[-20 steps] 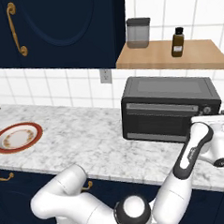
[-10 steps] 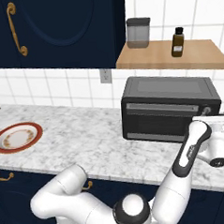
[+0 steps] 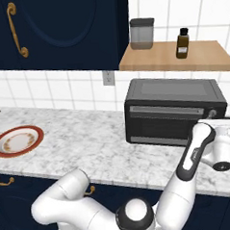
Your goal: Pick up the kebab skewer and baguette bread, and place them inside the toaster oven. Close the toaster oven door and start by setting the timer.
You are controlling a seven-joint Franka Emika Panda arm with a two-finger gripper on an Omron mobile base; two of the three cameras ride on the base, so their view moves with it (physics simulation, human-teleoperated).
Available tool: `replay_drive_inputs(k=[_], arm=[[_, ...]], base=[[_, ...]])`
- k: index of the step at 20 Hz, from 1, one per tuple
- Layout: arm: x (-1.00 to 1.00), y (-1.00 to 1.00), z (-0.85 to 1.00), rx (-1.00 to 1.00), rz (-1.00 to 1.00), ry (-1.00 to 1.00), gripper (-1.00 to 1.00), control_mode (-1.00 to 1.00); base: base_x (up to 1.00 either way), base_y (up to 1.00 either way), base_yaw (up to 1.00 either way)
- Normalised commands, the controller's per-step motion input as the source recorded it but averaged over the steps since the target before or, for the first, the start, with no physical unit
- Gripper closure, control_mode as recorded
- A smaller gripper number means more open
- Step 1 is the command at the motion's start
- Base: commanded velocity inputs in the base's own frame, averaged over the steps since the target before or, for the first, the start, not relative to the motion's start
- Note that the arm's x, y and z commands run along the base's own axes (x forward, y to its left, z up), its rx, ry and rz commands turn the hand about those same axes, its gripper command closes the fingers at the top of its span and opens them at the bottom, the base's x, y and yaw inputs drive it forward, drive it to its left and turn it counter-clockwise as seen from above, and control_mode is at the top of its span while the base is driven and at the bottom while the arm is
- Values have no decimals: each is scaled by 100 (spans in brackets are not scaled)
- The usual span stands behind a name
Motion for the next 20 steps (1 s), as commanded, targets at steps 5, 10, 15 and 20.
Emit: replay_drive_inputs(k=[5, 10, 15, 20], arm=[[0, 0, 18, 5, -8, 0, -100, -100], [0, 0, 38, 9, -2, 4, -100, -100], [0, 5, 37, 8, -2, 1, -100, -100], [-5, 11, 23, 9, -3, 0, -100, -100]], base=[[0, 0, 0], [0, 0, 0], [0, 0, 0], [0, 0, 0]])
